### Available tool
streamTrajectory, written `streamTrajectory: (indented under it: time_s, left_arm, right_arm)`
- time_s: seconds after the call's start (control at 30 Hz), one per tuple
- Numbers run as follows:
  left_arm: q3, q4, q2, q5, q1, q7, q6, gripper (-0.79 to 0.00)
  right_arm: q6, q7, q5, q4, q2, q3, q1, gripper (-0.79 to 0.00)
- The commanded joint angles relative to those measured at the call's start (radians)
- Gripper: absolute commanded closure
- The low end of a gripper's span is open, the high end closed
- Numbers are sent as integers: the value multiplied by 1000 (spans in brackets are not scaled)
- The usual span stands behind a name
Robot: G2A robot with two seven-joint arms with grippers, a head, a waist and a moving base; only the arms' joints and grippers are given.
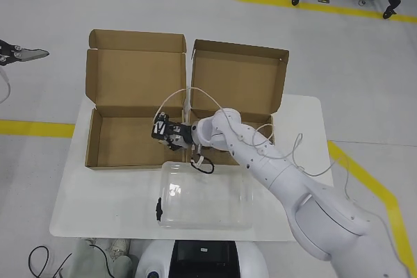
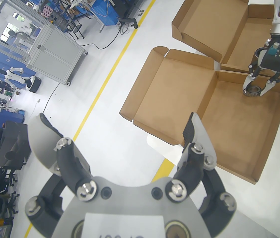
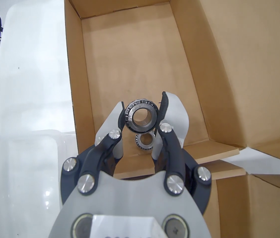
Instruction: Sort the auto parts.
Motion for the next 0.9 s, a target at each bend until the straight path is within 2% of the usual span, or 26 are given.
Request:
streamTrajectory:
  time_s: [0.0,0.37,0.5,0.6,0.7,0.87]
  left_arm:
    - [0,0,0,0,0,0,0,-785]
    - [0,0,0,0,0,0,0,-785]
    - [0,0,0,0,0,0,0,-785]
    - [0,0,0,0,0,0,0,-785]
    - [0,0,0,0,0,0,0,-785]
    - [0,0,0,0,0,0,0,-785]
  right_arm:
    - [13,22,-1,-6,-1,4,-4,0]
    - [87,115,-17,0,-30,4,-2,-12]
    - [97,105,-25,18,-42,1,-3,-71]
    - [105,91,-34,37,-52,-1,-3,-188]
    - [113,72,-41,56,-61,-2,-6,-262]
    - [115,40,-52,82,-71,2,-8,-296]
